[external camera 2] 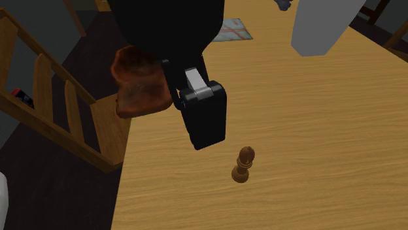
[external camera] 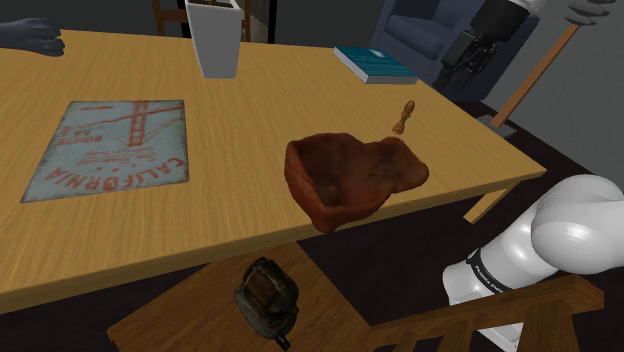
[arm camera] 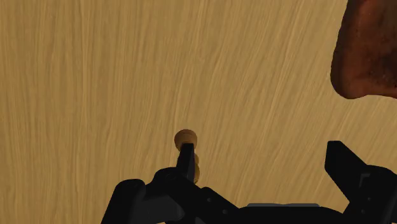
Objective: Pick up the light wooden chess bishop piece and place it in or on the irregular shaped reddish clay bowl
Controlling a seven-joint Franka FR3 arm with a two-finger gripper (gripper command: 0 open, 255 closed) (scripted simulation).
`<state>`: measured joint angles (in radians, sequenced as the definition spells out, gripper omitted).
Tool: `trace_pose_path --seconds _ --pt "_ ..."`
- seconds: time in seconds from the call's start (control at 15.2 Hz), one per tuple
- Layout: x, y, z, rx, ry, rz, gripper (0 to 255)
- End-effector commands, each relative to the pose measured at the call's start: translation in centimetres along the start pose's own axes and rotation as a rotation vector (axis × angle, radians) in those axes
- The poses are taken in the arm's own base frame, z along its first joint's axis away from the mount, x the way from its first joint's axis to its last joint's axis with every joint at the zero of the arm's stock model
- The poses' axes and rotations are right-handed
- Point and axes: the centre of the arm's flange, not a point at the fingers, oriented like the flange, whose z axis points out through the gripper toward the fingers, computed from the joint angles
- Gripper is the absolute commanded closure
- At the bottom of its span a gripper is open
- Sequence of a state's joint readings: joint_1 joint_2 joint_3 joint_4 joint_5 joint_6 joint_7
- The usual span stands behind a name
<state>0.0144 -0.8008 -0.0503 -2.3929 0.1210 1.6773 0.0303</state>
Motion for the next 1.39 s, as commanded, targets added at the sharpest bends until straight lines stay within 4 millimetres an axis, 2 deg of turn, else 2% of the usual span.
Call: trace_pose_path --seconds 0.0,0.59,1.06,1.32 --pt "0.0 0.0 0.0 0.000 0.000 0.000 0" --pt "9.4 3.6 6.6 -0.148 -0.088 0.192 0" --pt "9.0 4.1 10.2 -0.148 -0.088 0.192 0" --pt "9.0 4.1 10.5 -0.148 -0.088 0.192 0"
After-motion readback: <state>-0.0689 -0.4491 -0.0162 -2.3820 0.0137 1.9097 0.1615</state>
